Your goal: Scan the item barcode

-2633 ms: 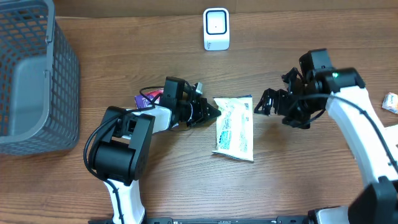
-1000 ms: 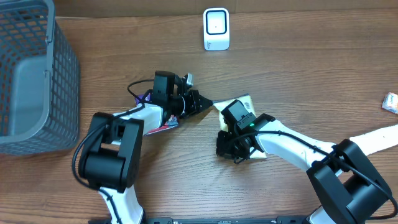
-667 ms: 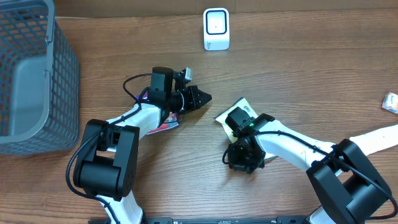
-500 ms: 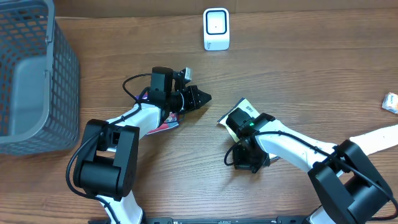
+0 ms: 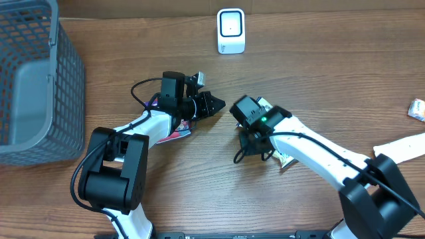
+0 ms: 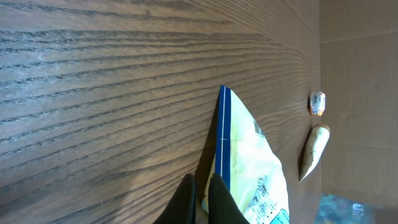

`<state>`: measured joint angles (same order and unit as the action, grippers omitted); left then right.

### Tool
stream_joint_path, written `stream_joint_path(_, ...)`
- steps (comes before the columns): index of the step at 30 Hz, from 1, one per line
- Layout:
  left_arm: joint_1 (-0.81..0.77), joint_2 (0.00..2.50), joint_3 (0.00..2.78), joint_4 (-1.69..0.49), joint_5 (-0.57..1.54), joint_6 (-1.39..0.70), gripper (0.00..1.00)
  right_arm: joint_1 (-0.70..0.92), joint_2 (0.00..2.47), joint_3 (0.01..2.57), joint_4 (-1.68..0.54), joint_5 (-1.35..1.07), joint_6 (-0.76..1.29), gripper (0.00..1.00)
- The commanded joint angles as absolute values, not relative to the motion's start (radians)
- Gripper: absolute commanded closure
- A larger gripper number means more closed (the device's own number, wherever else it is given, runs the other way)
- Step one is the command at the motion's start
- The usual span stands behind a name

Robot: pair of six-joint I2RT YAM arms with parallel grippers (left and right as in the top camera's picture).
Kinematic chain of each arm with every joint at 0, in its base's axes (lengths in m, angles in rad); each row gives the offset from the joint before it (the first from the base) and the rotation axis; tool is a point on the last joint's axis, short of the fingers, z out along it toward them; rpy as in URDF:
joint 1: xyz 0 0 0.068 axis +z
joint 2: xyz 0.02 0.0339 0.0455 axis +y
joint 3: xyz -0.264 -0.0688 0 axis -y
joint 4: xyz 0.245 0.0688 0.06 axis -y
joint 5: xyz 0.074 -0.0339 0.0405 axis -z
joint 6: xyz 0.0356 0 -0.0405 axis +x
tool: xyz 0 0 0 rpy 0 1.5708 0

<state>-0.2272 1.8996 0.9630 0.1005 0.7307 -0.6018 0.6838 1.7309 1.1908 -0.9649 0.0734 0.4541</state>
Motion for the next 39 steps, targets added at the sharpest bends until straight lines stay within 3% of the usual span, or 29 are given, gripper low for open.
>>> stream_joint_path(1, -0.227, 1.880, 0.968, 0.102, 0.722, -0.567, 0.96, 0.693, 1.642, 1.280, -1.044, -0.029, 0.529, 0.33)
stream_joint_path(2, -0.227, 1.880, 0.968, 0.102, 0.721, -0.556, 0.96, 0.693, 1.626, 1.283, -1.072, -0.045, 0.581, 0.00)
stream_joint_path(13, -0.174, 1.880, 0.970, 0.097, 0.733, -0.517, 0.96, 0.683, 1.555, 1.277, -1.277, -0.054, 1.200, 0.00)
stream_joint_path(21, -0.135, 1.879, 0.970, 0.022, 0.751, -0.457, 0.96, 0.518, 1.556, 1.153, -1.193, -0.077, 1.317, 0.00)
stream_joint_path(24, -0.131, 1.879, 0.970, 0.000, 0.752, -0.432, 0.96, 0.415, 1.556, 1.111, -1.118, -0.107, 1.187, 0.00)
stream_joint_path(28, -0.131, 1.879, 0.970, -0.010, 0.750, -0.403, 0.96, 0.361, 1.548, 1.126, -1.034, -0.178, 0.749, 0.00)
stream_joint_path(33, -0.131, 1.879, 0.970, -0.011, 0.748, -0.403, 0.96, 0.341, 1.553, 1.131, -1.061, -0.139, 0.374, 0.00)
stream_joint_path(39, -0.131, 1.879, 0.970, -0.011, 0.735, -0.404, 0.96, 0.339, 1.556, 1.104, -0.998, -0.047, 0.222, 0.00)
